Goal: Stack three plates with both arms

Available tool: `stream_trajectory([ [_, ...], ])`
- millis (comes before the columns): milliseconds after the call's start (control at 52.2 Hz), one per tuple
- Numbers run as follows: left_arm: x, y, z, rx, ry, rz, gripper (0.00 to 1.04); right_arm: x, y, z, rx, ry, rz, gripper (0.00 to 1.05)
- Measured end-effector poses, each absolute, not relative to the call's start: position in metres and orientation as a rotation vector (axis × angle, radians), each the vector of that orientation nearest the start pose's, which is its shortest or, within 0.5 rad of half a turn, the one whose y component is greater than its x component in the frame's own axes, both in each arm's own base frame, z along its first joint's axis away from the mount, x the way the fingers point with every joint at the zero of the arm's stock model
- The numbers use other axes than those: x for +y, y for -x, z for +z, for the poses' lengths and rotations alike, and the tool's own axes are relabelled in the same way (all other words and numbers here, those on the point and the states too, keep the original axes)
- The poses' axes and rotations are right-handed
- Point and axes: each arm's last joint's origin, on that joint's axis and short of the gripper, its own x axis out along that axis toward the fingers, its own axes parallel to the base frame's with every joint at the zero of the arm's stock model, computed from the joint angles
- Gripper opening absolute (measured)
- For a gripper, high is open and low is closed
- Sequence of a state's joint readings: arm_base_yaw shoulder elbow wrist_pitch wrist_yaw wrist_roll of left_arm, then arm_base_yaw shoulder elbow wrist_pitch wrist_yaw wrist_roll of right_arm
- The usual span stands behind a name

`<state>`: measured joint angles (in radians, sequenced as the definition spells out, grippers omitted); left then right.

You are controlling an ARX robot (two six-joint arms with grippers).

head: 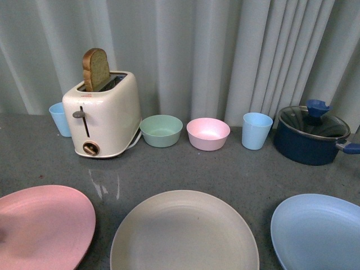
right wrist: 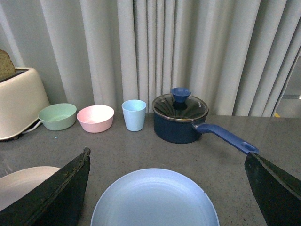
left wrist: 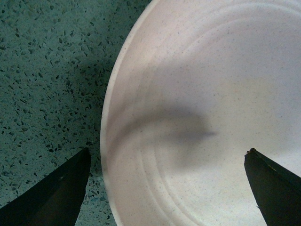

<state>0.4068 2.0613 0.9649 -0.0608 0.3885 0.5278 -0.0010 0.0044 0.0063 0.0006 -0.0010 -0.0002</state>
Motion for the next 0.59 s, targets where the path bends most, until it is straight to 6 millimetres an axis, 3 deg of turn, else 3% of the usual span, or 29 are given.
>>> stream_trajectory([
  [460, 0.1263, -0.3224, 0.0519, 1.072, -0.047, -0.235, 0.97, -0.0001, -0.0976, 0.1654, -0.002, 0.000, 0.000, 0.97],
  [594, 0.1270, -0.3210, 0.0497, 1.086, -0.051, -0.229, 0.73, -0.0001, -0.0976, 0.1654, -0.002, 0.000, 0.000, 0.97],
])
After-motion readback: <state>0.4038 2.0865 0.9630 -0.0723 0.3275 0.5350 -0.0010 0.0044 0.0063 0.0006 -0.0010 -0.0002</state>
